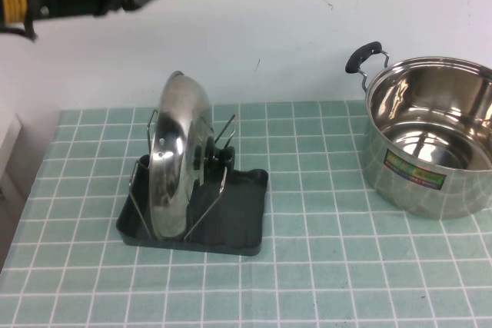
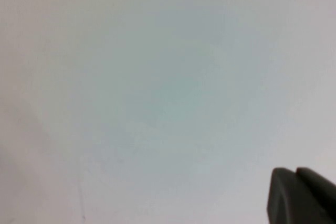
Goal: Put pot lid on rack
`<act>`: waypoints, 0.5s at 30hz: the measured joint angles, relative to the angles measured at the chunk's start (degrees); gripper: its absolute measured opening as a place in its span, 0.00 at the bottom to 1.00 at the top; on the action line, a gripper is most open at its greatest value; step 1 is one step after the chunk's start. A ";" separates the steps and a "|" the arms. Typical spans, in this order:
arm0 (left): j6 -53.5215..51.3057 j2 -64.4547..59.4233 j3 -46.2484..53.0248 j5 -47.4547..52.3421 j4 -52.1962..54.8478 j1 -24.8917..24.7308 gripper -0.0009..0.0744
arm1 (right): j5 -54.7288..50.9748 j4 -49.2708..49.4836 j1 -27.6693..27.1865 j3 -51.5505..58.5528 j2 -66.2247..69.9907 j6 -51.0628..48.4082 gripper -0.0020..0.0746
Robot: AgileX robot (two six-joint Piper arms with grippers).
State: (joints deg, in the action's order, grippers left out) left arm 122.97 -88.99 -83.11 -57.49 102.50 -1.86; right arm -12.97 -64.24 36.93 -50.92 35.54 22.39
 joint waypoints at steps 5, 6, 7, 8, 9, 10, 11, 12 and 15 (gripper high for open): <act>-6.13 1.59 -4.42 2.88 0.14 1.86 0.05 | -7.05 -4.21 0.00 -1.59 0.00 -3.77 0.02; -7.42 2.27 -4.55 4.22 0.14 2.30 0.04 | -9.25 -4.44 0.00 -1.73 0.00 -4.80 0.02; -8.93 3.25 -4.70 6.15 0.14 2.95 0.03 | -12.32 -4.44 0.00 -1.81 0.00 -6.47 0.02; -10.70 4.32 -4.83 8.39 0.14 3.69 0.03 | -14.95 -4.44 0.00 -1.85 0.00 -8.15 0.02; -12.27 5.23 -4.83 10.91 0.14 4.29 0.02 | -18.24 -4.44 0.00 -1.85 0.00 -10.39 0.02; -14.25 6.39 -4.86 13.69 0.14 5.04 0.02 | -21.45 -4.30 0.00 -1.85 0.00 -12.51 0.02; -15.44 7.32 -4.86 15.63 0.14 5.56 0.02 | -24.60 -4.04 0.00 -1.85 0.00 -14.52 0.02; -18.05 8.69 -4.86 20.07 0.14 6.08 0.01 | -27.07 -3.62 0.00 -1.94 0.00 -16.38 0.02; -25.54 11.52 -4.44 32.65 -0.61 6.52 0.01 | -36.15 -0.79 0.00 -2.17 0.00 -20.72 0.02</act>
State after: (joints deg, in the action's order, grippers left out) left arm 97.44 -77.47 -87.55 -24.83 101.89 4.65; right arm -49.11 -65.03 36.93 -53.09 35.54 1.66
